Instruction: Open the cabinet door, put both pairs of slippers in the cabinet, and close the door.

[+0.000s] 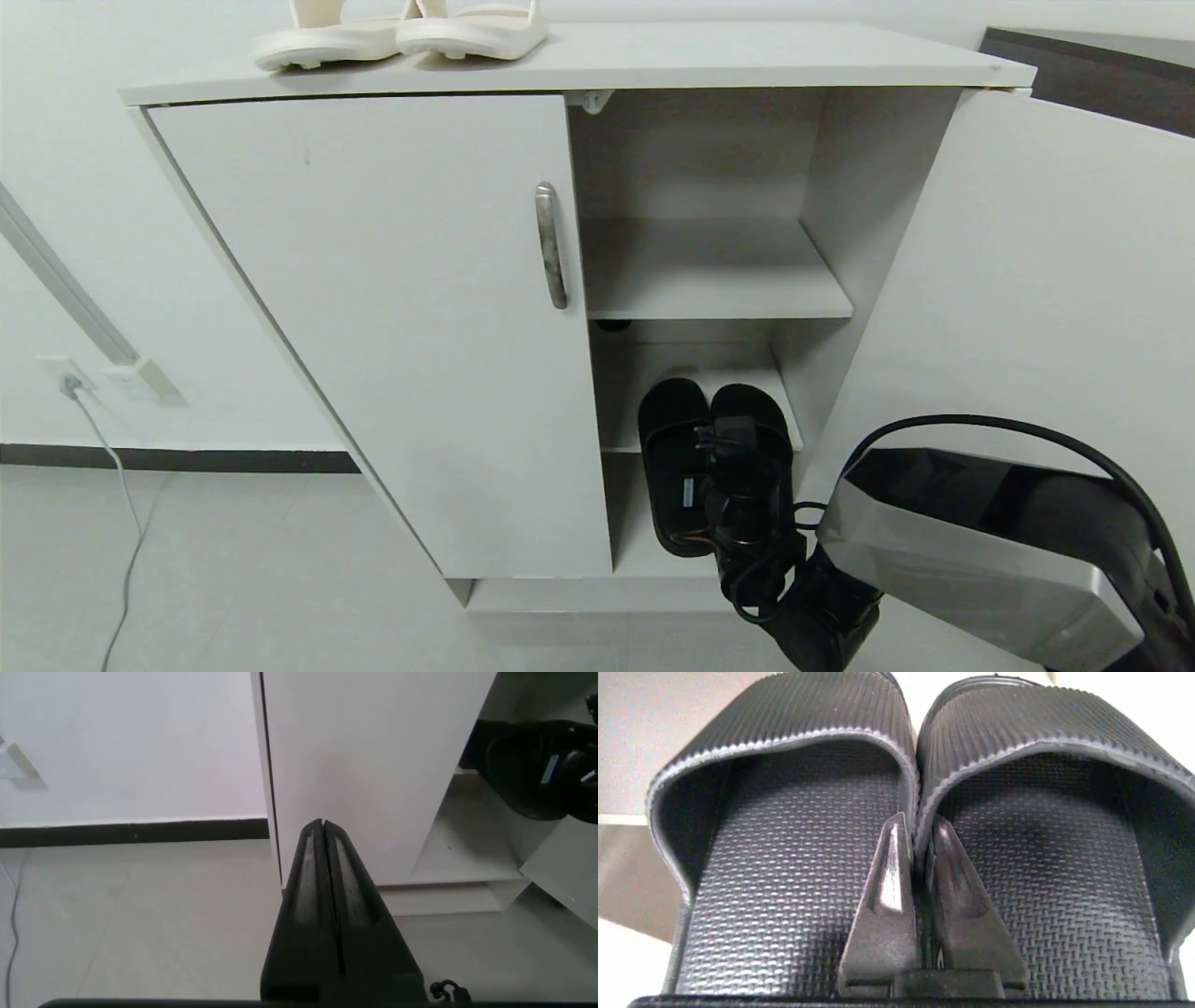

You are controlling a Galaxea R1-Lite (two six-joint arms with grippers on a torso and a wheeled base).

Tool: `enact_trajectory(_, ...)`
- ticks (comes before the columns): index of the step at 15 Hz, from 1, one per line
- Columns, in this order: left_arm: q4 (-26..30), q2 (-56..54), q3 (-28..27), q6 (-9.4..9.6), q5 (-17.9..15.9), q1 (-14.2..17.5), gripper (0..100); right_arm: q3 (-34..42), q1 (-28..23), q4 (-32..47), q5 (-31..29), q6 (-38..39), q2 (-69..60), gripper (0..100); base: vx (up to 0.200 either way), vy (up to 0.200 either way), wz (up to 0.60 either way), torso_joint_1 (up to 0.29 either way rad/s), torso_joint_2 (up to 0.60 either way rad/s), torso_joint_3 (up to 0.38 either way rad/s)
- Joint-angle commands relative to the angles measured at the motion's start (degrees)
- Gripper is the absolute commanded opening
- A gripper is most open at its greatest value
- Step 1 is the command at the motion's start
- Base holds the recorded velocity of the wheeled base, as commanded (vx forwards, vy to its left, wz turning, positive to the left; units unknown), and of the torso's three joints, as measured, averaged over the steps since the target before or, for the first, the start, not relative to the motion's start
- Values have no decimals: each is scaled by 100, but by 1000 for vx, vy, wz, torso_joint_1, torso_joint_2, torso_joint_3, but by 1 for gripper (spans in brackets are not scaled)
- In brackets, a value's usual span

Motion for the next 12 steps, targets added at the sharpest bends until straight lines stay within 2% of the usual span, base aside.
enact_trajectory(1, 7, 7, 0, 2, 2, 1, 0, -27, -46, 23, 17, -7, 27, 0, 0, 0, 0, 0, 0, 0)
enact_trajectory(5, -2, 7, 0, -7, 20, 1, 0, -546, -257, 436, 113, -69, 89, 0, 0, 0, 0, 0, 0, 0)
enact_trajectory(12, -2, 7, 0, -33, 20, 1, 0, -2233, -608, 1561, 192, -43, 669, 0, 0, 0, 0, 0, 0, 0)
